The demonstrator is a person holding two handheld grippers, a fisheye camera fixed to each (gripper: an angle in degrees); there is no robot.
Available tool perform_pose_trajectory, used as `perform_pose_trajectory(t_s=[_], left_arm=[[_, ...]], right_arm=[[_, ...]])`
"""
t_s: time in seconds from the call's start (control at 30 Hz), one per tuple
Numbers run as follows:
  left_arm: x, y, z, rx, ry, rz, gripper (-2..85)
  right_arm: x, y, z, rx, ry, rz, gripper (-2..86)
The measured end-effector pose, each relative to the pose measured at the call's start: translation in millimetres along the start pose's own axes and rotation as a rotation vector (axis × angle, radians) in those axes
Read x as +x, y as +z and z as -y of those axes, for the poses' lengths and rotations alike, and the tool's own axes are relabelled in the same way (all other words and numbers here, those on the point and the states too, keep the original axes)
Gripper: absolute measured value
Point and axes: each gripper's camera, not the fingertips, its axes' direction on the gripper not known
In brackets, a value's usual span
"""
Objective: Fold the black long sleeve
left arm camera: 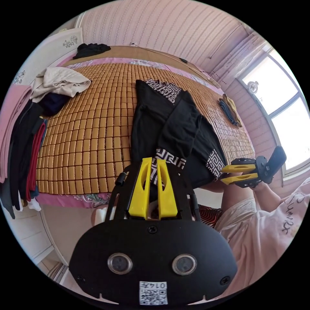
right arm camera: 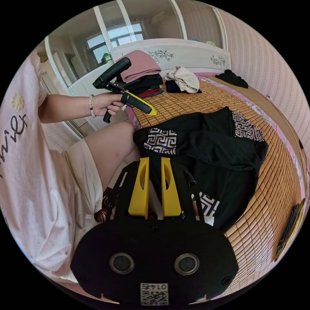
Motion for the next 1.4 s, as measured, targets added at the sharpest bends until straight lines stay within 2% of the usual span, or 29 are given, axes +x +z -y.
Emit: perform_pose_trajectory(t_s=[0.07, 0.27, 0.33, 0.43, 0.6, 0.7, 0.83, 0.97, 1.03, 1.13, 1.23, 1.33, 1.4], left_arm=[[-1, 0, 1, -0.006, 0.02, -0.013, 3.4], [4, 7, 40, 0.007, 0.145, -0.084, 4.3], [11, 8, 78, 0.035, 0.24, -0.112, 4.9], [22, 20, 143, 0.052, 0.327, -0.119, 5.0], [49, 62, 257, 0.019, 0.362, -0.172, 7.1], [70, 98, 313, -0.058, 0.355, -0.166, 8.1], [87, 124, 359, -0.051, 0.301, -0.098, 7.9], [91, 153, 386, -0.162, 0.29, -0.129, 6.7], [88, 168, 396, -0.237, 0.255, -0.15, 2.1], [92, 161, 405, -0.193, 0.302, -0.178, -0.4], [97, 151, 415, -0.15, 0.339, -0.215, -0.2], [90, 151, 422, -0.175, 0.312, -0.108, 4.0], [82, 145, 424, -0.217, 0.314, -0.102, 6.7]], right_arm=[[11, 10, 7, -0.041, 0.046, -0.048, 6.4], [90, 13, 38, -0.128, 0.117, -0.414, 9.2], [124, 17, 51, -0.186, 0.072, -0.537, 10.2], [169, 30, 60, -0.244, 0.086, -0.612, 10.0], [227, 52, 69, -0.292, 0.168, -0.524, 7.9], [250, 59, 66, -0.287, 0.23, -0.534, 2.3], [271, 40, 52, -0.174, 0.276, -0.467, 0.0], [299, 22, 33, -0.081, 0.364, -0.364, -0.4], [312, 12, 24, -0.045, 0.38, -0.342, -0.4], [325, -3, 17, -0.004, 0.384, -0.336, -0.3], [341, -18, 9, 0.028, 0.399, -0.34, -0.2], [367, -13, -1, -0.037, 0.465, -0.315, 0.1], [374, -13, -6, -0.03, 0.477, -0.31, 0.3]])
